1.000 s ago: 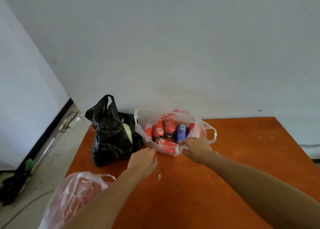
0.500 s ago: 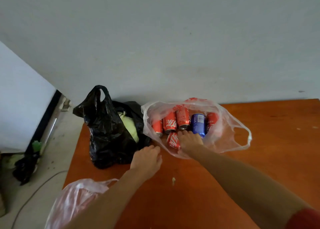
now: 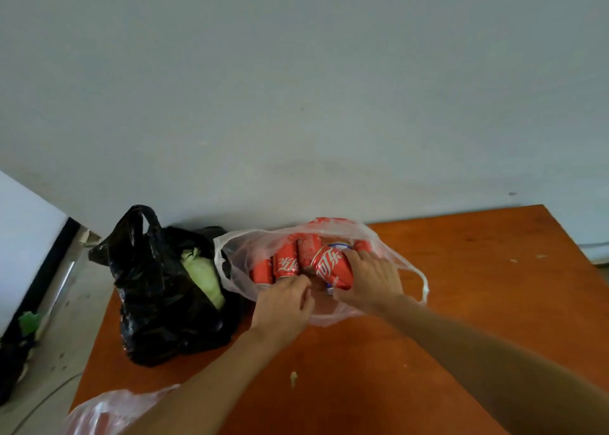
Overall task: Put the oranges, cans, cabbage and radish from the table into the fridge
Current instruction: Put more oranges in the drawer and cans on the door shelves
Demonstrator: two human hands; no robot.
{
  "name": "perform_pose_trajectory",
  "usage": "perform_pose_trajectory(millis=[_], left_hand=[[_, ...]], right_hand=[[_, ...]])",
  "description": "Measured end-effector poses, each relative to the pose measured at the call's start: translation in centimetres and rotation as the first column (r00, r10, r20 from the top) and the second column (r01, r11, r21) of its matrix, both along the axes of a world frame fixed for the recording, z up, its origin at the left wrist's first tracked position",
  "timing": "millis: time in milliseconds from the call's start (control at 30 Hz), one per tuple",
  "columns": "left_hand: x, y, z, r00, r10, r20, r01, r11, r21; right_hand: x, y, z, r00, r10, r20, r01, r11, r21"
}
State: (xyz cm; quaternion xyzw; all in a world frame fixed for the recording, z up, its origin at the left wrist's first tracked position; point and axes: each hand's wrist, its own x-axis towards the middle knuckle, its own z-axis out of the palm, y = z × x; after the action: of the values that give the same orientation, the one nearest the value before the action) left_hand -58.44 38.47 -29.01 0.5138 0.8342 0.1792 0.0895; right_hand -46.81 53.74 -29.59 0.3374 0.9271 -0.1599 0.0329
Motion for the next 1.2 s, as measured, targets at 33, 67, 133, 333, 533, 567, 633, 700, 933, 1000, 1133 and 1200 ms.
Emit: perform_pose_trajectory(millis=[33,67,133,333,533,567,633,700,933,1000,1133,1200], left_hand=[[0.4,1.4,-0.4,0.998,0.036,0.042,-0.036,0.999,-0.002],[0.7,2.8,-1.1,0.993,0.082,0.08,-0.081,0.997,-0.019],[1.3,5.5,-2.8,0.977,0.157,0.145,-0.145,0.985,-0.089],[2.3,10.7,-8.1,0.872,0.399,0.285,-0.303,0.895,-0.327],[3.3,12.7,-11.2,0.743,0.555,0.374,-0.48,0.831,-0.28],[3.4,12.9,-11.3,0.735,0.561,0.381,-0.492,0.828,-0.271],[3.4,13.1,-11.3,0.735,0.555,0.391,-0.483,0.832,-0.274],[3.3,12.9,-10.8,0.74,0.551,0.386,-0.471,0.834,-0.286],[3.7,9.0,-6.9,0.896,0.414,0.159,-0.348,0.878,-0.328],[3.7,7.8,-5.6,0.94,0.332,0.079,-0.286,0.892,-0.35],[3.9,5.6,-2.7,0.975,0.222,-0.009,-0.213,0.923,-0.32],[3.9,4.8,-0.9,0.985,0.173,-0.031,-0.175,0.948,-0.266]], right_hand=[[0.9,1.0,0.7,1.0,-0.019,-0.006,0.019,1.0,0.02],[1.8,1.9,1.3,1.0,-0.029,-0.006,0.029,0.999,0.042],[3.4,3.7,1.9,0.999,-0.037,0.013,0.036,0.995,0.098],[6.1,7.0,0.4,0.997,-0.07,0.032,0.064,0.985,0.157],[6.3,8.1,-2.2,0.999,-0.048,-0.023,0.051,0.991,0.125],[6.3,8.1,-2.5,0.999,-0.041,-0.029,0.044,0.992,0.12],[6.3,8.2,-2.9,0.999,-0.03,-0.039,0.033,0.994,0.102],[6.5,8.2,-3.1,0.999,-0.023,-0.039,0.026,0.997,0.075],[7.0,8.1,-2.2,0.999,-0.037,0.004,0.037,0.999,0.0],[7.3,7.7,-1.7,0.999,-0.052,0.002,0.052,0.998,-0.019],[7.9,6.8,0.2,0.998,-0.058,-0.009,0.058,0.998,0.01],[8.5,6.2,1.5,0.998,-0.066,-0.019,0.067,0.997,0.033]])
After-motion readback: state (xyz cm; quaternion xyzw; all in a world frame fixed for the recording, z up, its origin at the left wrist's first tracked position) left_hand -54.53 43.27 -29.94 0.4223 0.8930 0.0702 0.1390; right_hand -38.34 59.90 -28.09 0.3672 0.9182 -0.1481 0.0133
